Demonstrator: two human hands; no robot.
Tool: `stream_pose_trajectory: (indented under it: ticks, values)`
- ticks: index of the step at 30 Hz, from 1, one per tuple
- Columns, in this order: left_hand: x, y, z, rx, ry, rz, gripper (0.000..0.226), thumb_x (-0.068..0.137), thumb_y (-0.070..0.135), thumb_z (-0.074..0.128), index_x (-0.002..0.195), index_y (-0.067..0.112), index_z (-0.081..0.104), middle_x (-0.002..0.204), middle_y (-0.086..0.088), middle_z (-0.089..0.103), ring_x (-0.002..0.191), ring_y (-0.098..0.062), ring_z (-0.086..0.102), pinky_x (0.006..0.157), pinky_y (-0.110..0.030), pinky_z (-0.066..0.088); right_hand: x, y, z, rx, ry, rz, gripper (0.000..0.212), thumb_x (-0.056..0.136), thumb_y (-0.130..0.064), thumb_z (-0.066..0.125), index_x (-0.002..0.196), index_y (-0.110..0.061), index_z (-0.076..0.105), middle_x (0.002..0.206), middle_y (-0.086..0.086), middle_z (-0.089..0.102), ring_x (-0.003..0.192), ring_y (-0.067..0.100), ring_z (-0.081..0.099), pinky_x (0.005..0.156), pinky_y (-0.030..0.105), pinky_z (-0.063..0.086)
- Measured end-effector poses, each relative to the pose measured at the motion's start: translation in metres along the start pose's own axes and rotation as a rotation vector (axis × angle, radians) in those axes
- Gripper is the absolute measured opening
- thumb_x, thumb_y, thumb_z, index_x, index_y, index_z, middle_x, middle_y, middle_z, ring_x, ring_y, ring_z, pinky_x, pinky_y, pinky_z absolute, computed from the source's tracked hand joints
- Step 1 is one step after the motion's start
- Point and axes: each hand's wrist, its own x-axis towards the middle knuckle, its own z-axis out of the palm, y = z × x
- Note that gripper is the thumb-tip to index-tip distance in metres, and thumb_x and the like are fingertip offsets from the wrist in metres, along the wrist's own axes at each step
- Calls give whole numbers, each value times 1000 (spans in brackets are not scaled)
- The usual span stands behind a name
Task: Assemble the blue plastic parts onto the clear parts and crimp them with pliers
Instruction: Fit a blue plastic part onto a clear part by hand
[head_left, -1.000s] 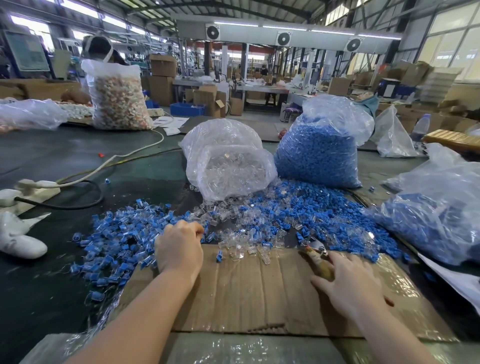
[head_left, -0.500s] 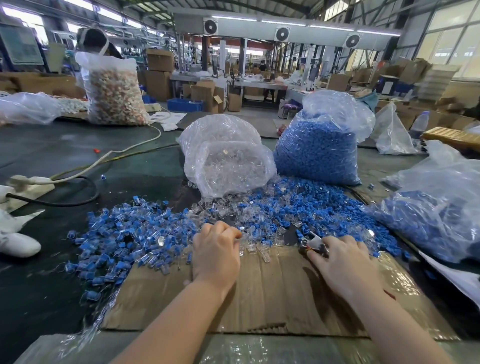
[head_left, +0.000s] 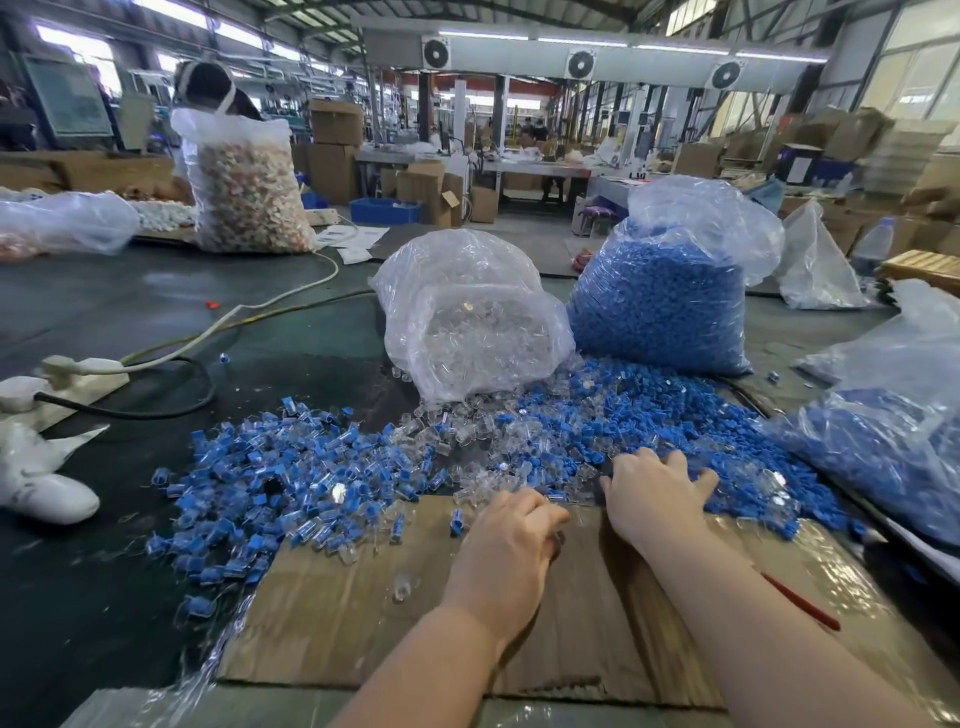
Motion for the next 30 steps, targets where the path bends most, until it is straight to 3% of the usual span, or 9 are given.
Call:
stream_pose_trajectory:
  ticks: [3, 7, 14, 17, 20, 26, 30]
  values:
    - [0, 0, 0, -28, 7, -12, 32, 94, 16, 50, 126, 21, 53, 119, 8, 55, 110, -3, 44, 98, -11, 29, 3, -6, 2, -43, 17, -21, 20, 93, -17, 45, 108, -24, 56, 112, -2, 55, 119, 26, 40, 103, 60, 18]
    - [-1, -1, 0, -45, 11, -33, 32, 93, 15, 52, 124, 21, 53, 118, 6, 58, 109, -4, 47, 97, -13, 32, 2, -7, 5, -21, 135, -81, 26, 89, -6, 42, 98, -25, 56, 100, -5, 60, 110, 22, 45, 103, 56, 20]
    - [0, 0, -4, -94, 62, -81, 36, 92, 13, 55, 127, 19, 54, 114, 5, 60, 103, -5, 50, 92, -10, 35, -23, -11, 9, 298, 309, -184, 16, 94, -15, 47, 106, -22, 56, 102, -6, 65, 96, 16, 52, 83, 28, 39]
    - [-1, 0, -7, -147, 102, -121, 28, 90, 14, 58, 118, 20, 60, 108, 9, 61, 94, 1, 51, 84, -3, 34, -44, -10, 12, 458, 335, -196, 17, 91, -16, 54, 105, -23, 60, 100, -6, 65, 96, 16, 53, 84, 30, 40]
    - [-3, 2, -9, -172, 117, -154, 21, 87, 12, 62, 105, 22, 61, 100, 11, 62, 89, 2, 54, 81, -5, 41, -62, -9, 18, 538, 356, -233, 17, 87, -15, 59, 103, -22, 61, 95, -5, 65, 93, 17, 53, 83, 31, 39]
    - [-3, 5, -13, -188, 105, -150, 26, 85, 6, 63, 108, 17, 67, 101, 9, 63, 90, -2, 57, 86, -9, 42, -70, -4, 35, 583, 299, -247, 22, 90, -12, 52, 106, -25, 59, 101, -7, 65, 98, 16, 51, 81, 26, 35]
    - [-1, 5, -14, -216, 118, -187, 17, 86, 3, 61, 93, 14, 71, 87, 19, 49, 76, 9, 51, 75, 1, 37, -69, -2, 38, 627, 316, -260, 23, 88, -12, 58, 107, -24, 66, 103, -7, 67, 98, 16, 53, 86, 26, 38]
